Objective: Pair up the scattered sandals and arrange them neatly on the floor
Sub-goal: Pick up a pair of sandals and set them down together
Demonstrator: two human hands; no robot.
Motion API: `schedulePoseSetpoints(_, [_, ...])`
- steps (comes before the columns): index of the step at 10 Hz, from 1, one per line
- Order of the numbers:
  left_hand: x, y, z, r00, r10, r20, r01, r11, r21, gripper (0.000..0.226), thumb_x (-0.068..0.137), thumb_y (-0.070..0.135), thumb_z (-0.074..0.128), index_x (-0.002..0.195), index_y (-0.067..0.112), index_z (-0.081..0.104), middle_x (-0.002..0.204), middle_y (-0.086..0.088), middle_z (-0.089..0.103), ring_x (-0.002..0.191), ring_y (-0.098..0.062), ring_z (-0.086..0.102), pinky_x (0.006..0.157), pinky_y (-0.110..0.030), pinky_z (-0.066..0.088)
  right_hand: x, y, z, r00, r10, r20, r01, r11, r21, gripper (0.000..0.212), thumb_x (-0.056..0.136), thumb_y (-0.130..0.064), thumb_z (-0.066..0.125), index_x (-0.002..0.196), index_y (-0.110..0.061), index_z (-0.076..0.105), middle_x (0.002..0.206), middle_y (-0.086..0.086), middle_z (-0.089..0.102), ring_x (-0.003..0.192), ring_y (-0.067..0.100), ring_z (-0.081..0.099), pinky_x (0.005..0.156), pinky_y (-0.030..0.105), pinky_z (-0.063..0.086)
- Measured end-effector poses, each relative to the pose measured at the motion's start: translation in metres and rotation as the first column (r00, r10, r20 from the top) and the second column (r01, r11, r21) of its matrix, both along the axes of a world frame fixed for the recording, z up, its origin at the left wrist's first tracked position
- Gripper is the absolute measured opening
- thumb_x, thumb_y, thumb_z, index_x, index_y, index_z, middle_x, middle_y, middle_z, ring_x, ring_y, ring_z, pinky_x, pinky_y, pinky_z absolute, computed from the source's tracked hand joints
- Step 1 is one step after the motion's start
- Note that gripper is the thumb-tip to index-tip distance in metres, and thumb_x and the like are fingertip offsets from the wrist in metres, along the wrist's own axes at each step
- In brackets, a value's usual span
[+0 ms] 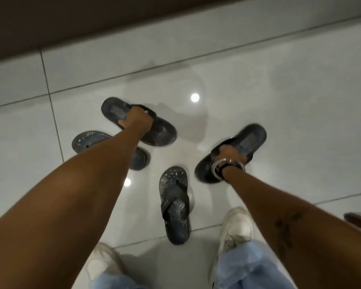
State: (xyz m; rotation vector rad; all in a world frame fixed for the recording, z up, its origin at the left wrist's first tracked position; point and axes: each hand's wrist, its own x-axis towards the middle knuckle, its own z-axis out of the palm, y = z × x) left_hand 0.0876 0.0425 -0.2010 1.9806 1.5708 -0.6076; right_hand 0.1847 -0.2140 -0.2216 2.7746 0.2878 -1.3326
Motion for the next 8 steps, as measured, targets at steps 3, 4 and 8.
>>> schedulePoseSetpoints(3, [0.049, -0.120, -0.002, 0.814, -0.529, 0.242, 0.543, 0.840, 0.010, 0.015, 0.084, 0.021, 0.060, 0.084, 0.013, 0.073, 0.093, -0.004, 0.073, 0.096, -0.027, 0.060, 0.088, -0.039, 0.031, 0.082, 0.003, 0.008, 0.930, 0.340, 0.139, -0.355, 0.929, 0.103, 0.035, 0.082, -0.012, 0.057, 0.112, -0.026, 0.068, 0.121, 0.007, 0.063, 0.118, 0.033, 0.048, 0.101, 0.040, 0.026])
schedulePoseSetpoints(4, [0.063, -0.148, -0.005, 0.757, -0.602, 0.254, 0.611, 0.790, 0.051, 0.012, 0.083, 0.020, 0.058, 0.074, 0.018, 0.065, 0.087, -0.002, 0.073, 0.091, -0.027, 0.062, 0.090, -0.040, 0.030, 0.091, 0.003, 0.005, 0.861, 0.469, 0.195, -0.492, 0.867, 0.086, 0.029, 0.079, -0.010, 0.058, 0.098, -0.028, 0.071, 0.109, 0.004, 0.066, 0.109, 0.031, 0.050, 0.089, 0.038, 0.023])
schedulePoseSetpoints(8, [0.018, -0.134, 0.020, 0.618, -0.609, 0.498, 0.575, 0.781, 0.242, 0.030, 0.086, 0.012, 0.055, 0.111, 0.019, 0.067, 0.118, -0.004, 0.066, 0.111, -0.024, 0.058, 0.101, -0.046, 0.026, 0.019, -0.005, 0.037, 0.716, 0.439, 0.543, -0.587, 0.799, 0.128, 0.028, 0.072, -0.010, 0.064, 0.100, -0.012, 0.066, 0.107, 0.014, 0.060, 0.100, 0.036, 0.054, 0.090, 0.047, 0.036])
